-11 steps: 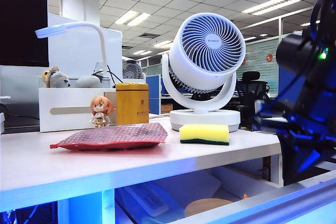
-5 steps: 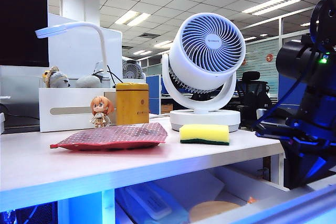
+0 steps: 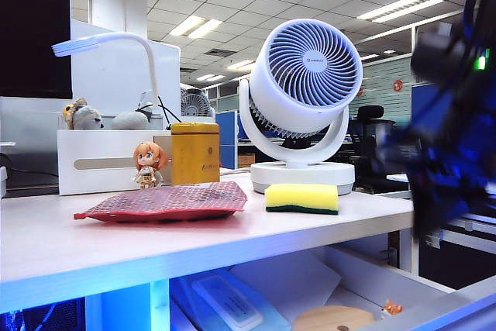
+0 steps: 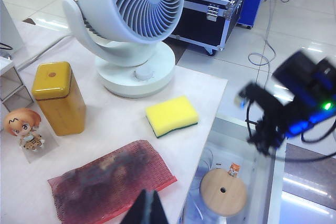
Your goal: Open the drawer, place the cleaning sponge inside, then close the drawer.
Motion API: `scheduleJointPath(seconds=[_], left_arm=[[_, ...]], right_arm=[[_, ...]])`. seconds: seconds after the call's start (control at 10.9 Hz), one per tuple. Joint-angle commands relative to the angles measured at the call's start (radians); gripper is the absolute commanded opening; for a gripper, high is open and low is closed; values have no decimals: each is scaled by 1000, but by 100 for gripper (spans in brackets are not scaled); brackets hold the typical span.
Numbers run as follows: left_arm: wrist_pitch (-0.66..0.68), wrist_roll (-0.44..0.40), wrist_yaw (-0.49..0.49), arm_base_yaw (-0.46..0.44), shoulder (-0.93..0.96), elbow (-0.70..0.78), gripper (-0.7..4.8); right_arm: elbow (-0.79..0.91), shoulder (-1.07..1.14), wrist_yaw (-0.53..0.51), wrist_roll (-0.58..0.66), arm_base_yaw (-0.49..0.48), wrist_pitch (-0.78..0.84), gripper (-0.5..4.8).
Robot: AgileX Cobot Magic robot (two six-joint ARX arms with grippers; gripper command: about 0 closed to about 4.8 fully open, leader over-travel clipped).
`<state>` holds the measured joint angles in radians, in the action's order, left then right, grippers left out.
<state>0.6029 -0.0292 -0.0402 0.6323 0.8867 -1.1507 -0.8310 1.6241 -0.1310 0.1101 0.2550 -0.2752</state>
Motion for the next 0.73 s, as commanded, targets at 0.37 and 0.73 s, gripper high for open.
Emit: scheduleJointPath(seconds=[0.37,0.73], left_arm=[[98,-23,-54,2,-1,-5,-5],[94,-22,-54,2,-1,-5,-5]], right_arm=[[-202,-145,-142,-258,5,152,339],[-212,-3,-237,-351,18,307,479]])
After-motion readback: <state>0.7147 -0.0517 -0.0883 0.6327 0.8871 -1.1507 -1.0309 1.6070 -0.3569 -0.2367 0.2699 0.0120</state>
